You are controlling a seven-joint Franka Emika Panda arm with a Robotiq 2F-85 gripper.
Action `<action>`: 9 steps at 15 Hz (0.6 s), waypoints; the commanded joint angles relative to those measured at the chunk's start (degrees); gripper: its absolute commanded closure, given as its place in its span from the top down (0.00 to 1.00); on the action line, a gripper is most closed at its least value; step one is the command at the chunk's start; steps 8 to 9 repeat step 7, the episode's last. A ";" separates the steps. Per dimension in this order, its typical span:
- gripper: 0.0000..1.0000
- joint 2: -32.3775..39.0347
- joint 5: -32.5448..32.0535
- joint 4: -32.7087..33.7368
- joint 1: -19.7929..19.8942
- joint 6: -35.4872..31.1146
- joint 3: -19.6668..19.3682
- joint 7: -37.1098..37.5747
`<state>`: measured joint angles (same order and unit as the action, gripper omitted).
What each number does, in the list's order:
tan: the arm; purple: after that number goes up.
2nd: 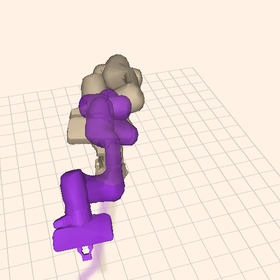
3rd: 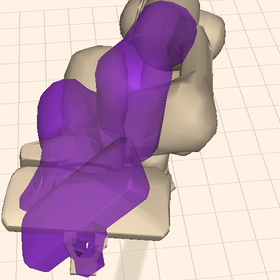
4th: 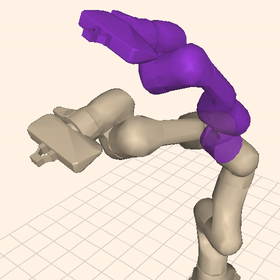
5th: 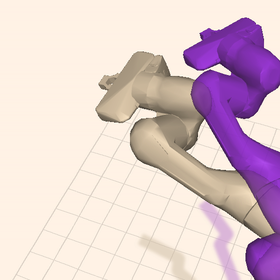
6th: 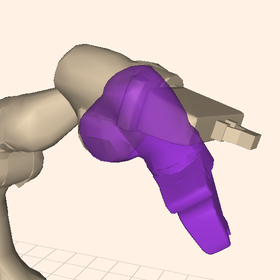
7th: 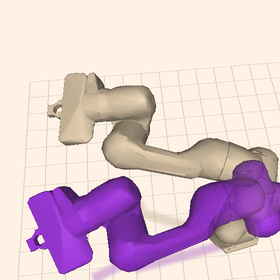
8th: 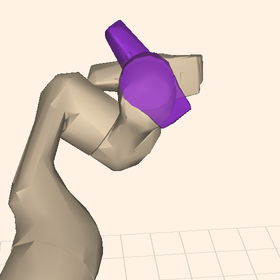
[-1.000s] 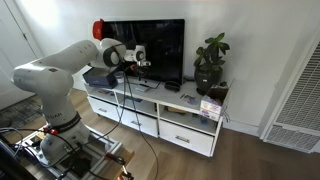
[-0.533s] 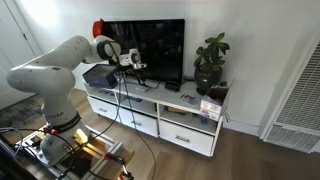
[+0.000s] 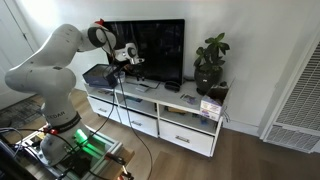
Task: Press a button on the white remote control
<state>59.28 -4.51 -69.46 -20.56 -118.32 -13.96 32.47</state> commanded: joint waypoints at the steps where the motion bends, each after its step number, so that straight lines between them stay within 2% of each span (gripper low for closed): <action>1: 1.00 -11.92 -3.41 -13.28 2.01 -0.62 4.42 -9.52; 2: 1.00 -4.57 -3.18 -4.22 1.97 0.37 3.57 -3.83; 5: 1.00 -9.57 -3.63 -9.33 2.82 0.33 5.09 -7.66; 9: 1.00 -10.37 -3.70 -10.51 2.91 0.29 5.35 -8.07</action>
